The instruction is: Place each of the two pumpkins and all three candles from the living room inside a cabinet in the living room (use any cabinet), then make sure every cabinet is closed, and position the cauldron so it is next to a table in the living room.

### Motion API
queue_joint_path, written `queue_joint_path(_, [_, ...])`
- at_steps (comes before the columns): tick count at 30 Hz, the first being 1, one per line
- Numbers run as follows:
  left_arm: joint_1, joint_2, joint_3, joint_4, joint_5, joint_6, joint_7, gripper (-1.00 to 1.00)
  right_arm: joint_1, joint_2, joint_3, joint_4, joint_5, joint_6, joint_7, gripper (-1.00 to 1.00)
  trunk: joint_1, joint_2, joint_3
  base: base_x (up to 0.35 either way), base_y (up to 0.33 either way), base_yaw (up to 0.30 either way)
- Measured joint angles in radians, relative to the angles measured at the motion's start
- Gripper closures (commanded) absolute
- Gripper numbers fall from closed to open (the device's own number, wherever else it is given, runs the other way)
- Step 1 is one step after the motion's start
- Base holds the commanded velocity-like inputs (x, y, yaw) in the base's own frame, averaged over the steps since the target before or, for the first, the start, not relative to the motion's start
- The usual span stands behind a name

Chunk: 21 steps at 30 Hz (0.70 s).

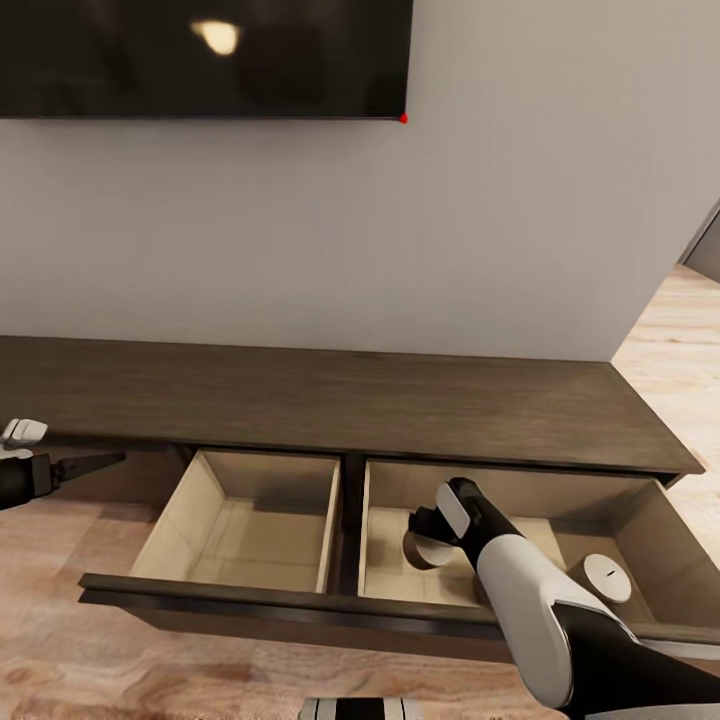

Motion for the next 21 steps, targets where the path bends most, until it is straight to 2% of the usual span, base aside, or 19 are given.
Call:
queue_joint_path(10, [0.000, 0.000, 0.000, 0.000, 0.000, 0.000, 0.000, -1.00, -0.035, 0.000, 0.000, 0.027, 0.001, 0.001, -0.001, 1.00, 0.004, -0.002, -0.039, 0.000, 0.000, 0.000])
queue_joint_path(13, [0.000, 0.000, 0.000, 0.000, 0.001, 0.000, -0.001, -1.00, -0.039, 0.000, 0.000, 0.028, 0.001, 0.001, -0.001, 1.00, 0.004, -0.002, -0.039, 0.000, 0.000, 0.000])
queue_joint_path(17, [0.000, 0.000, 0.000, 0.000, 0.000, 0.000, -0.004, -1.00, -0.041, 0.000, 0.000, 0.029, 0.002, 0.001, -0.001, 1.00, 0.006, -0.003, -0.054, 0.000, 0.000, 0.000])
queue_joint_path(21, [0.000, 0.000, 0.000, 0.000, 0.001, 0.000, -0.004, -1.00, -0.042, 0.000, 0.000, 0.029, 0.002, 0.001, -0.001, 1.00, 0.006, -0.003, -0.054, 0.000, 0.000, 0.000])
